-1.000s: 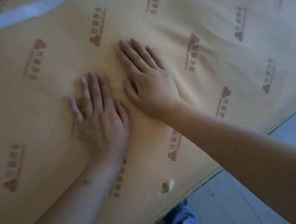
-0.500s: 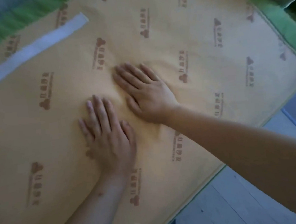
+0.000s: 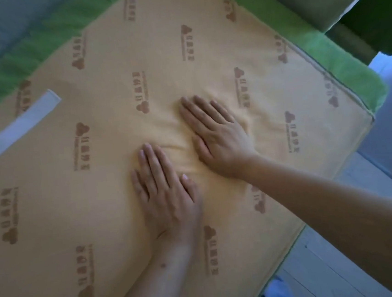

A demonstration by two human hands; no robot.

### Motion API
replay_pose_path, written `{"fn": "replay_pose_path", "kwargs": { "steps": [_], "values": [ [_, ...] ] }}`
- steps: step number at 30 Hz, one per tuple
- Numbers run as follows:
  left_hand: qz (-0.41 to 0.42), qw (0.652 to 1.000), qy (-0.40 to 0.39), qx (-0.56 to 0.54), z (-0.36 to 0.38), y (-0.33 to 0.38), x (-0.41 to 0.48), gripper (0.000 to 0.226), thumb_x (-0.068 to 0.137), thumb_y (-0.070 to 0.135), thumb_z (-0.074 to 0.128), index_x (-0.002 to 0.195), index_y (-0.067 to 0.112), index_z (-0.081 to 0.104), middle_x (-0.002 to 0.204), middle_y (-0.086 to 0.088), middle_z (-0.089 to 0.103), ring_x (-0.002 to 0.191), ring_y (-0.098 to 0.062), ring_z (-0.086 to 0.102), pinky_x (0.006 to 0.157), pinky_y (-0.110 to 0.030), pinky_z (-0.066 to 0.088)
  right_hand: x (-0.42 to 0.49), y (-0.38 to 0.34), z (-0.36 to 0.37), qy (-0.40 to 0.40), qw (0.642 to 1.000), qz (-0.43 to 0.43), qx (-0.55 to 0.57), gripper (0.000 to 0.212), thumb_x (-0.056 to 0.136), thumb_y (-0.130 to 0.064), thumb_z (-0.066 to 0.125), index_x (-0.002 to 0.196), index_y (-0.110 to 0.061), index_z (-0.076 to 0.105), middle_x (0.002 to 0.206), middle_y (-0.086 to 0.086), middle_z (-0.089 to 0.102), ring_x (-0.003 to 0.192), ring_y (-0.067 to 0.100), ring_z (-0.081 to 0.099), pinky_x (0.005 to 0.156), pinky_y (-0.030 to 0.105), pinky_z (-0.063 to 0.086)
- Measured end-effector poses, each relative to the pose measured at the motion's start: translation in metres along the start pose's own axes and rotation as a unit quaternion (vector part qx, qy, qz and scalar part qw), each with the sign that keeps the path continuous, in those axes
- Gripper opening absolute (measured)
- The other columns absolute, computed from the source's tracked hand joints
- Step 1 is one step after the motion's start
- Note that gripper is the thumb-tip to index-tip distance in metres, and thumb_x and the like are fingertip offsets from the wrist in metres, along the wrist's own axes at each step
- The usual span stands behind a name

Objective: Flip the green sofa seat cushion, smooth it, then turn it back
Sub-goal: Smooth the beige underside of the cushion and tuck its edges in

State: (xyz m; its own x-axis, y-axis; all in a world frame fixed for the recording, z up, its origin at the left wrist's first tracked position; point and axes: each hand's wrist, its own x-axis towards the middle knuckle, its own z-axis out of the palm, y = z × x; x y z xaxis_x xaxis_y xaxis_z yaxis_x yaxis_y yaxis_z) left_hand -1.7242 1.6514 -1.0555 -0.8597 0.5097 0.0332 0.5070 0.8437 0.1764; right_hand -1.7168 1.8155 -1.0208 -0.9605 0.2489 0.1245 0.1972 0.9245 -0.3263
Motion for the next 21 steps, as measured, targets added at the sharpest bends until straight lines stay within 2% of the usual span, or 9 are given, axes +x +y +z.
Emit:
{"fn": "replay_pose_path", "kwargs": {
  "steps": [2,5,9,12,13,16,17,20,21],
  "values": [
    [0.007,1.000,0.005,-0.001,0.001,0.015,0.010,0.068,0.095,0.025,0.039,0.155,-0.002,0.018,0.164,-0.018,0.015,0.153,-0.030,0.012,0.121,-0.054,0.016,0.008,0.022,0.002,-0.018,1.000,-0.012,-0.003,0.056,0.101,-0.026,0.040,0.155,-0.011,0.032,0.163,0.004,0.024,0.152,0.021,0.017,0.121,0.044,0.022],
    [0.029,1.000,0.001,-0.004,0.006,0.040,0.026,0.065,0.097,0.027,0.032,0.155,0.000,0.021,0.164,-0.015,0.017,0.153,-0.027,0.013,0.122,-0.054,0.012,0.025,0.051,-0.017,0.062,0.998,0.024,0.018,0.057,0.100,-0.021,0.040,0.155,-0.008,0.030,0.163,0.005,0.022,0.152,0.019,0.015,0.122,0.043,0.021],
    [0.022,1.000,0.003,-0.003,0.018,0.095,0.060,0.066,0.096,0.026,0.037,0.155,0.001,0.022,0.164,-0.015,0.017,0.153,-0.026,0.015,0.123,-0.052,0.012,0.028,0.107,-0.025,-0.042,0.999,0.007,0.012,0.058,0.102,-0.028,0.039,0.157,-0.013,0.027,0.165,0.003,0.020,0.153,0.018,0.012,0.123,0.043,0.018],
    [0.023,1.000,0.007,0.003,0.030,0.138,0.086,0.065,0.099,0.026,0.032,0.156,-0.001,0.017,0.165,-0.016,0.012,0.154,-0.027,0.009,0.123,-0.050,0.010,0.051,0.133,-0.046,0.095,0.995,0.004,0.042,0.054,0.099,-0.015,0.044,0.152,-0.005,0.036,0.160,0.012,0.030,0.151,0.025,0.020,0.122,0.045,0.022],
    [0.019,1.000,0.004,0.003,0.036,0.151,0.094,0.065,0.098,0.026,0.032,0.156,-0.001,0.017,0.165,-0.016,0.013,0.153,-0.027,0.010,0.123,-0.051,0.010,0.050,0.146,-0.045,0.093,0.995,0.011,0.036,0.055,0.098,-0.014,0.045,0.152,-0.006,0.036,0.159,0.011,0.032,0.151,0.024,0.022,0.121,0.045,0.024],
    [0.019,1.000,0.009,0.019,0.046,0.185,0.113,0.065,0.097,0.028,0.035,0.155,0.001,0.022,0.164,-0.017,0.018,0.153,-0.028,0.015,0.122,-0.054,0.013,0.048,0.181,-0.037,-0.027,0.999,0.015,0.022,0.055,0.100,-0.027,0.043,0.153,-0.013,0.037,0.160,0.003,0.032,0.150,0.020,0.024,0.120,0.042,0.026],
    [0.025,0.999,0.006,0.027,0.048,0.196,0.119,0.064,0.098,0.028,0.034,0.155,0.001,0.024,0.164,-0.016,0.017,0.153,-0.027,0.014,0.122,-0.053,0.013,0.057,0.192,-0.043,-0.021,0.999,0.005,0.033,0.054,0.099,-0.027,0.042,0.152,-0.012,0.039,0.160,0.004,0.032,0.150,0.019,0.025,0.120,0.041,0.027],
    [0.033,0.999,-0.004,0.034,0.056,0.220,0.135,0.061,0.099,0.027,0.027,0.154,0.000,0.025,0.165,-0.015,0.012,0.154,-0.025,0.008,0.123,-0.050,0.008,0.078,0.216,-0.065,0.114,0.992,0.015,0.044,0.055,0.095,-0.016,0.044,0.148,-0.005,0.042,0.157,0.011,0.037,0.149,0.023,0.027,0.119,0.044,0.028],
    [0.028,0.999,-0.001,0.035,0.059,0.228,0.140,0.062,0.099,0.026,0.028,0.154,0.000,0.023,0.165,-0.014,0.014,0.154,-0.024,0.010,0.123,-0.050,0.009,0.075,0.228,-0.063,0.103,0.994,0.020,0.036,0.056,0.094,-0.015,0.045,0.149,-0.004,0.040,0.157,0.011,0.037,0.149,0.024,0.026,0.119,0.045,0.027]
  ]
}}
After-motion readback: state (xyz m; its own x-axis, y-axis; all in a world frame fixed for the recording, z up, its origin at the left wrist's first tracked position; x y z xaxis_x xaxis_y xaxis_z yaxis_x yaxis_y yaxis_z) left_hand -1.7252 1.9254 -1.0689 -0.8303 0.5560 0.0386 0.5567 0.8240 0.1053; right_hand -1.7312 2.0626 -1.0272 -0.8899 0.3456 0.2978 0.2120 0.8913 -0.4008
